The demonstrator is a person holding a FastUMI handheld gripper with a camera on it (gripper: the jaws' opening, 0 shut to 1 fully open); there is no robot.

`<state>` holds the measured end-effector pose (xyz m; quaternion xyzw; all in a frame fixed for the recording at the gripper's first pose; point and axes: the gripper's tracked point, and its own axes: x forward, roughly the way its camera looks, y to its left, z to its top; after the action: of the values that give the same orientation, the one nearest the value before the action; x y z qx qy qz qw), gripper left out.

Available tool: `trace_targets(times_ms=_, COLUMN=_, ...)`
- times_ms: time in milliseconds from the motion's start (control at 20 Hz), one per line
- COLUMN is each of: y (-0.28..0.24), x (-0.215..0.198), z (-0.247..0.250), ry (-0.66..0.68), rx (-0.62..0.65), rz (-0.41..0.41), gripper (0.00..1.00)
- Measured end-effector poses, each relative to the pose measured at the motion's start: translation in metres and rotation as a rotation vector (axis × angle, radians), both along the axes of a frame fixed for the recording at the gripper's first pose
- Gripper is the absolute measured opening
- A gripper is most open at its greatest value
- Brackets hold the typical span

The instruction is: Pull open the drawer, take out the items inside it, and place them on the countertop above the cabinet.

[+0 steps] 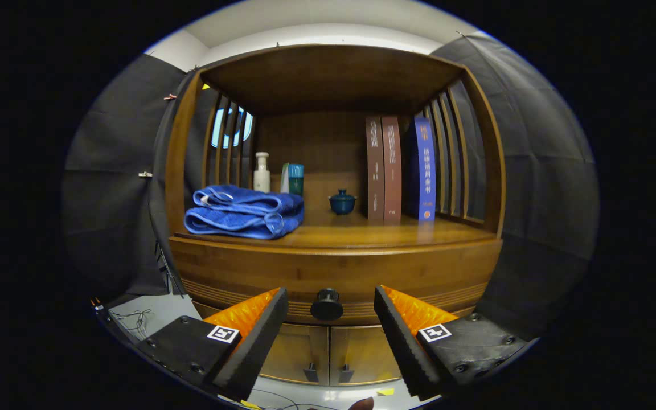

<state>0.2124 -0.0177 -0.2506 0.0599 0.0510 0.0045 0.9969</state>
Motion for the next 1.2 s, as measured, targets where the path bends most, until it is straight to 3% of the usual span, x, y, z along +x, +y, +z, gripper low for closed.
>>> trace_targets(times_ms=200, y=0.011, x=0.030, z=-0.032, ry=0.057, rx=0.030, rz=0.021, gripper=0.95)
trace_targets(times_ms=350, y=0.008, x=0.044, z=-0.037, ry=0.066, rx=-0.002, rz=-0.004, gripper=0.59)
trace_targets(times_ms=500, y=0.010, x=0.052, z=-0.038, ry=0.046, rx=0.031, rz=0.005, gripper=0.53)
trace_targets(times_ms=650, y=0.008, x=0.046, z=-0.031, ry=0.043, rx=-0.012, rz=0.016, gripper=0.28)
trace_targets(times_ms=850, y=0.007, x=0.040, z=-0.040, ry=0.076, rx=-0.021, rz=0.021, gripper=0.28)
trace_targets(times_ms=1200, y=0.007, x=-0.015, z=-0.039, ry=0.075, rx=-0.001, rz=0.016, gripper=0.28)
